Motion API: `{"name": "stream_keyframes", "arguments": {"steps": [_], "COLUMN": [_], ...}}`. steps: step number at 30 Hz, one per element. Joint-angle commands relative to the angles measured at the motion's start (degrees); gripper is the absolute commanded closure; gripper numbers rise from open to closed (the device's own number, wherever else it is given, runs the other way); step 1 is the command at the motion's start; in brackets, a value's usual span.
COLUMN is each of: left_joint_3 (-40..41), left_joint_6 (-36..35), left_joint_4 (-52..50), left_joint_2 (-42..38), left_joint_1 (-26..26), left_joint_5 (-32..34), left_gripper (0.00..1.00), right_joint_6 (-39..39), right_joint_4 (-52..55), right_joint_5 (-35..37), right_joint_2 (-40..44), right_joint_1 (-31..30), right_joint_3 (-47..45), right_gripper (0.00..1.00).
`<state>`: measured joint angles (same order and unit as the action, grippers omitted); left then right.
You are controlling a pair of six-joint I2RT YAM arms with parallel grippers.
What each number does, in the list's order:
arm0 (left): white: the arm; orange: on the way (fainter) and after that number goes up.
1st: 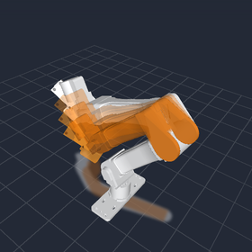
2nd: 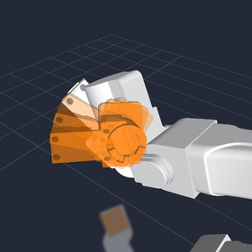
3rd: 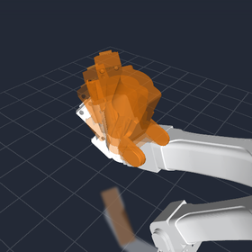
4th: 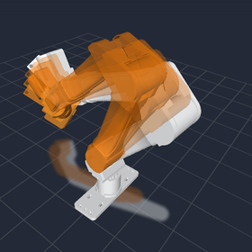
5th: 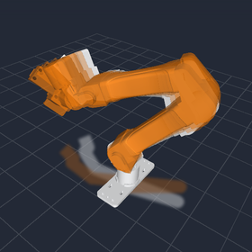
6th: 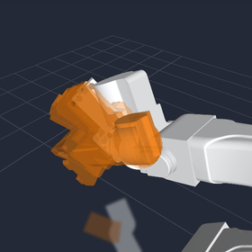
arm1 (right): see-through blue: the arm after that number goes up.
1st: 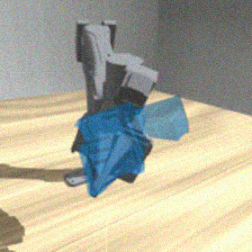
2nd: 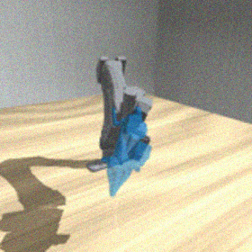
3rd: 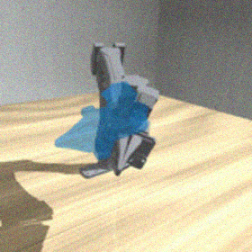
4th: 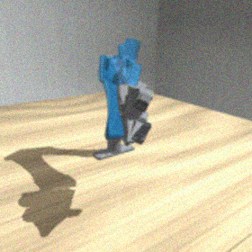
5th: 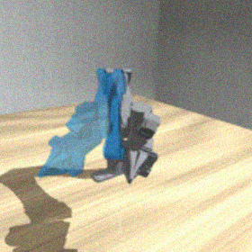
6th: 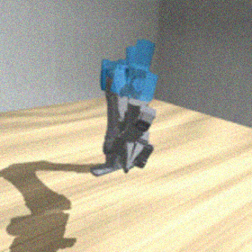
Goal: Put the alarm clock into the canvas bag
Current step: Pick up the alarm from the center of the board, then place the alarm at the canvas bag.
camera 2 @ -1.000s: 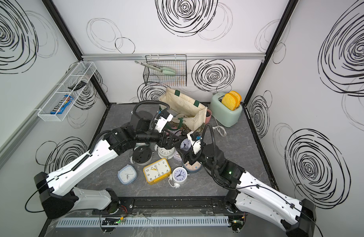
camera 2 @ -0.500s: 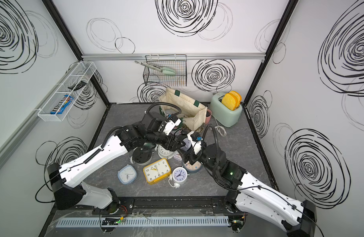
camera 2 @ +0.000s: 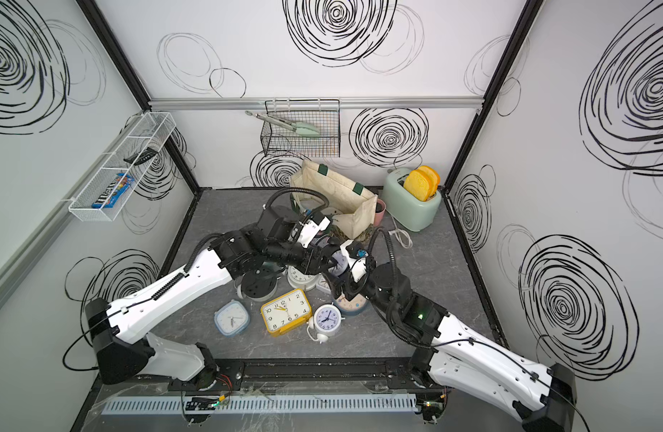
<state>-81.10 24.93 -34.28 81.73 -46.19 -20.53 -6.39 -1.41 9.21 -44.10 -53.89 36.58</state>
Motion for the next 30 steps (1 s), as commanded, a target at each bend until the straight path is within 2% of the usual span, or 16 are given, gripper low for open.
{"name": "stream_keyframes", "arguments": {"steps": [1,4,6,9,13,16,19,23,26,30], "left_joint_3": [1.15,1.47,1.34,0.66,-7.4,-15.39,-23.1,-36.4,-43.48,-49.56], "left_joint_6": [4.59,6.88,8.4,9.32,4.37,0.07,-3.98,-7.94,-11.02,-14.55], "left_joint_4": [4.19,4.78,6.12,11.13,12.05,12.01,11.46,5.48,2.14,-2.3], "left_joint_2": [-2.6,-5.22,-6.55,-6.13,1.66,9.29,16.68,27.95,34.99,42.3], "left_joint_1": [2.75,4.52,6.44,9.61,10.34,10.4,10.41,10.42,10.34,10.34], "left_joint_5": [8.26,19.52,24.61,22.99,22.17,19.4,15.53,10.45,8.02,5.86], "left_gripper": [0.72,0.72,0.72,0.72,0.71,0.71,0.71,0.71,0.72,0.72], "right_joint_6": [-0.9,-2.51,-3.35,-3.86,-7.39,-11.48,-15.69,-21.16,-22.73,-23.4], "right_joint_4": [-3.3,-2.78,-2.26,-3.71,-1.91,1.37,3.13,3.92,4.0,4.35], "right_joint_5": [3.24,6.55,8.81,11.92,13.13,6.93,-2.93,-13.88,-17.97,-19.62], "right_joint_2": [2.85,5.79,7.7,9.49,8.86,6.03,4.24,1.32,-1.59,-5.14], "right_joint_1": [-0.62,-0.69,-0.69,-0.65,1.54,7.22,16.2,28.76,33.68,35.92], "right_joint_3": [-1.07,-2.88,-4.1,-6.25,-5.68,-3.32,-1.9,0.43,2.96,5.78], "right_gripper": [0.03,0.03,0.03,0.03,0.03,0.03,0.03,0.03,0.03,0.03]}}
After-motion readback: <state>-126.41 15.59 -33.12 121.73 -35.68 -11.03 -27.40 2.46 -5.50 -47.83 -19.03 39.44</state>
